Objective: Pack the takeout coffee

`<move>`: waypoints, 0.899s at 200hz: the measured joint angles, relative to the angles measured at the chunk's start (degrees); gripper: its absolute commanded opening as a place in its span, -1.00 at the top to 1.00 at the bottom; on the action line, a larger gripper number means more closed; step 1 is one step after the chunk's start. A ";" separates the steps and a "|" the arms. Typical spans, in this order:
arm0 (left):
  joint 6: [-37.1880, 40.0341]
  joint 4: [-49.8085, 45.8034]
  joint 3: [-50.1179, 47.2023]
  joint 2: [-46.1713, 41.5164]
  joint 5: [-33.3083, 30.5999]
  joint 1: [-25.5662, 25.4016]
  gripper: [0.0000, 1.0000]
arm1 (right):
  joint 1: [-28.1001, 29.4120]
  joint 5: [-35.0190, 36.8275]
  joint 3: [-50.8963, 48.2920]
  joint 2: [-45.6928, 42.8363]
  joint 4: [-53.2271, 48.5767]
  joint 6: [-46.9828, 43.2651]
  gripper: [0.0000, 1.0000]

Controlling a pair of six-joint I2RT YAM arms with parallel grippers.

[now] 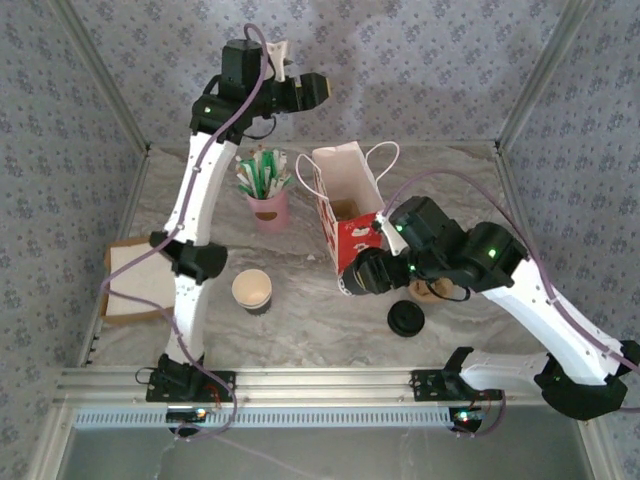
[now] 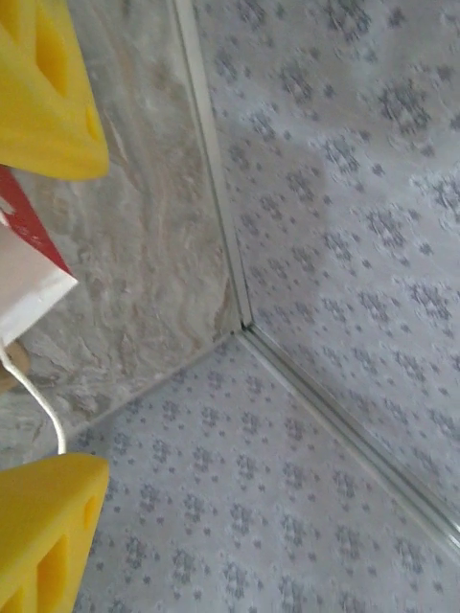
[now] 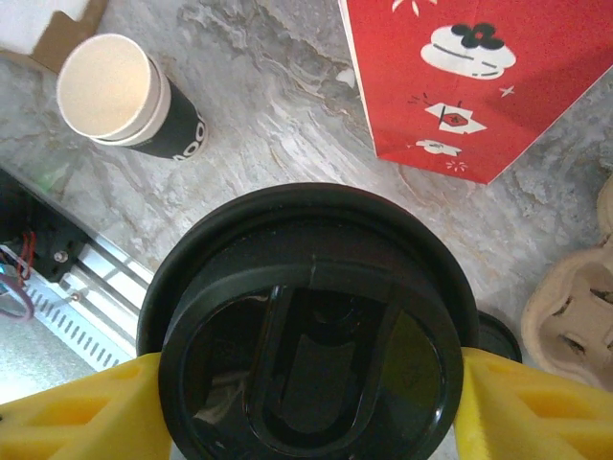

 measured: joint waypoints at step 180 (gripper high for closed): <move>-6.10 11.80 -7.04 14.27 5.53 1.11 -0.11 | -12.57 -2.19 19.78 6.21 -1.97 -2.62 -0.40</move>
